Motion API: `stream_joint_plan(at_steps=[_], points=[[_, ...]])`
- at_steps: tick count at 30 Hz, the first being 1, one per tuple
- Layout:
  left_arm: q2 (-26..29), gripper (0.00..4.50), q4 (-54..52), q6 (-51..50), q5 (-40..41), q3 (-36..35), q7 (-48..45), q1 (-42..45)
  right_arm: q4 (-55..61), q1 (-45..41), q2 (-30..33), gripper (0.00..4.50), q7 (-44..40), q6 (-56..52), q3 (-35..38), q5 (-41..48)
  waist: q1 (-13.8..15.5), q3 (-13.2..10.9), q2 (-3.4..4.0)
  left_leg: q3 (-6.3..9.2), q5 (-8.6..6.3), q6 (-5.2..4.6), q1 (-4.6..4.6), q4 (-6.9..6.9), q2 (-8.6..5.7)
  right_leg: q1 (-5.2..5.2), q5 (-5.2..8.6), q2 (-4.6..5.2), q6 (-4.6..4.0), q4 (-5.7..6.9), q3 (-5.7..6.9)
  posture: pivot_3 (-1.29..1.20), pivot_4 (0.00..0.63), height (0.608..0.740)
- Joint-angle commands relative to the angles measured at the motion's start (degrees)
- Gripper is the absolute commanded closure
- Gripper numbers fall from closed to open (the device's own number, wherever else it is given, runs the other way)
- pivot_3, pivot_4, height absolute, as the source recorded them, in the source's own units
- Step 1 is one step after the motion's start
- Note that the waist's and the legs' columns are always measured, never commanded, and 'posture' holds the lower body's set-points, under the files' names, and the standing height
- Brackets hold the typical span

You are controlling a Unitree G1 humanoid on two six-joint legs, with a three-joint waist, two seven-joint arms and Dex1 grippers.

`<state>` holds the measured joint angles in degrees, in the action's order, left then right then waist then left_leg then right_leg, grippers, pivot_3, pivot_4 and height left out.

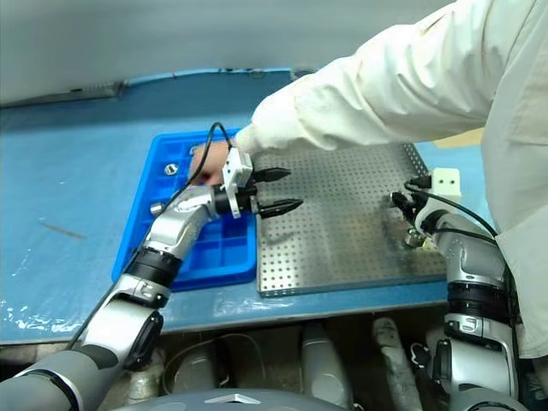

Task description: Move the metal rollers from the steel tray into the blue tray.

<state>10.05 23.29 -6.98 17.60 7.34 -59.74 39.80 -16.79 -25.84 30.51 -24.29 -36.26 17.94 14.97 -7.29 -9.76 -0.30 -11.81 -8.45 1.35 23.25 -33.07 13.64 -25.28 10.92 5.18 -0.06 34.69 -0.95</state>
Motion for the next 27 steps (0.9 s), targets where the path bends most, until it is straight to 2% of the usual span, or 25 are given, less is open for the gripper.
stream_joint_plan(at_steps=[1, 2, 5, 6, 12, 17, 20, 27], points=[[0.8, 0.00, -3.8, -0.4, 0.4, -0.8, 0.8, -0.9, -0.6, -1.4, -0.5, 3.49, -1.4, 0.5, -1.2, 0.8, 0.1, 0.0, 0.00, 0.00, 0.00, 0.00, 0.00, 0.00, 0.00, 0.00, 0.00, 0.00, 0.00, 0.00, 0.01, -0.47, 0.150, 0.740], [1.1, 0.00, -4.3, -0.5, 0.3, -1.0, 1.2, -1.1, -1.3, -2.2, -0.7, 3.73, -1.8, 0.8, -1.7, 0.7, 0.1, 0.0, 0.00, 0.00, 0.00, 0.00, -0.01, 0.00, 0.01, 0.00, 0.00, 0.00, 0.00, 0.00, 0.01, -0.47, 0.150, 0.740], [2.0, 0.00, -5.5, -0.9, 0.3, -1.6, 2.5, -1.7, -3.2, -4.6, -1.4, 3.73, -3.8, 2.3, -2.9, 1.0, 0.1, 0.0, 0.00, 0.00, 0.00, 0.01, 0.00, 0.01, 0.02, -0.01, 0.00, -0.01, 0.00, 0.01, 0.02, -0.47, 0.150, 0.740], [2.5, 0.00, -6.1, -1.0, 0.5, -2.0, 2.8, -2.1, -3.0, -5.1, -1.9, 3.73, -4.4, 2.3, -3.2, 1.4, 0.1, 0.0, 0.00, 0.00, 0.00, 0.00, 0.01, 0.01, 0.02, -0.02, 0.00, -0.01, 0.00, 0.01, 0.02, -0.39, 0.150, 0.740], [5.9, 0.00, -11.3, -2.7, 2.3, -7.0, 7.4, -5.2, -4.0, -12.4, -6.0, 3.73, -11.3, 4.2, -6.5, 4.2, 0.7, 0.0, 0.01, 0.01, 0.01, 0.02, 0.05, 0.10, 0.06, -0.14, -0.01, -0.01, -0.02, 0.06, 0.08, -0.27, 0.150, 0.740], [9.1, 0.00, -16.3, -4.0, 2.7, -10.4, 11.2, -9.1, -11.3, -17.0, -7.4, 3.73, -13.8, 7.5, -9.9, 1.6, 3.0, 0.0, 0.00, 0.01, 0.00, 0.04, 0.04, 0.16, 0.10, -0.16, -0.02, -0.01, -0.04, 0.04, 0.12, -0.19, 0.150, 0.740], [10.3, 0.00, -19.1, -5.3, 3.3, -11.8, 12.8, -11.1, -14.7, -19.0, -8.0, 3.73, -14.9, 9.5, -10.9, 1.0, 5.3, 0.0, 0.01, 0.00, 0.09, 0.19, -0.01, 0.37, 0.12, -0.16, -0.01, 0.01, -0.05, 0.03, 0.15, -0.16, 0.150, 0.740], [13.0, 0.00, -24.0, -7.6, 4.7, -14.8, 15.8, -13.8, -14.9, -21.9, -11.9, 3.73, -20.7, 11.1, -13.2, 2.7, 9.1, -0.1, 0.04, -0.01, 0.20, 0.37, -0.01, 0.61, 0.13, -0.23, -0.01, 0.01, -0.06, 0.03, 0.15, -0.07, 0.150, 0.740]])
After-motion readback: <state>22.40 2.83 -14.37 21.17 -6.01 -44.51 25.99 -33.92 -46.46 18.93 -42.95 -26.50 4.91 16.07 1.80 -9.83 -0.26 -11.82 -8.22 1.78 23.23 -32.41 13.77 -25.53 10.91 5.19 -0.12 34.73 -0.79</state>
